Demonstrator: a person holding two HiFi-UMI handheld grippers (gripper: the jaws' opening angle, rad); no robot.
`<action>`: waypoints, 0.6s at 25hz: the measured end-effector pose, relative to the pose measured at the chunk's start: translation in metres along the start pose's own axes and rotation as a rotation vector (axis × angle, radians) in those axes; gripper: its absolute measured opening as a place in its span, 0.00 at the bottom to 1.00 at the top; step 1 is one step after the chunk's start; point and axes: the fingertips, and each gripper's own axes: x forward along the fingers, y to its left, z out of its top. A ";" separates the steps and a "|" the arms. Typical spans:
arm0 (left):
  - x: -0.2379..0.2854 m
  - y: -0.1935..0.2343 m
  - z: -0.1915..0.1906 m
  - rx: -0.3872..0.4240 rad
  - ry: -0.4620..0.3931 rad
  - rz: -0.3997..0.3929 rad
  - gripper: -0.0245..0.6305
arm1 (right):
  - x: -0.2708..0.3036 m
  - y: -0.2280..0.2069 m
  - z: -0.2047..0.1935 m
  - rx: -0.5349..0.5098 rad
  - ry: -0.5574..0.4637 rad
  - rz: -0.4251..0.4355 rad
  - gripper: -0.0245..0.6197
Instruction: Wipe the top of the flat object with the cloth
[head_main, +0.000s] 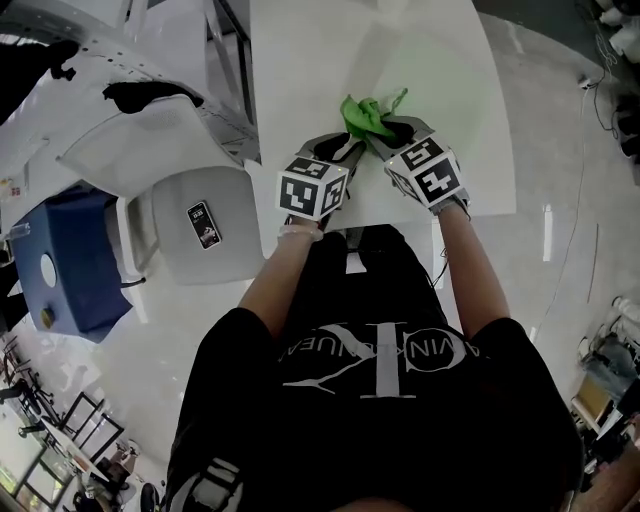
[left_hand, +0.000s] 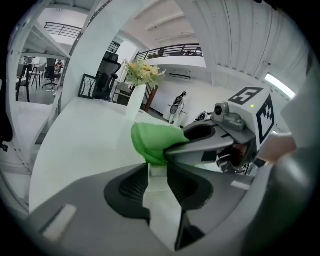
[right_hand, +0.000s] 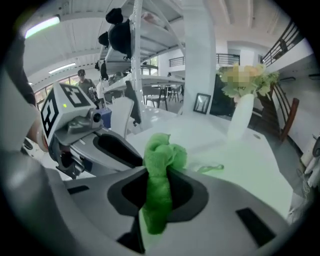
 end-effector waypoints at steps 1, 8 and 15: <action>0.000 0.000 -0.001 -0.005 0.006 0.005 0.23 | 0.004 0.002 -0.002 -0.006 0.018 0.007 0.14; -0.003 0.001 -0.004 -0.071 -0.001 0.062 0.22 | 0.002 0.010 -0.008 -0.038 0.040 0.049 0.14; -0.005 0.002 -0.006 -0.082 -0.008 0.120 0.22 | -0.007 0.016 -0.018 -0.039 0.037 0.077 0.14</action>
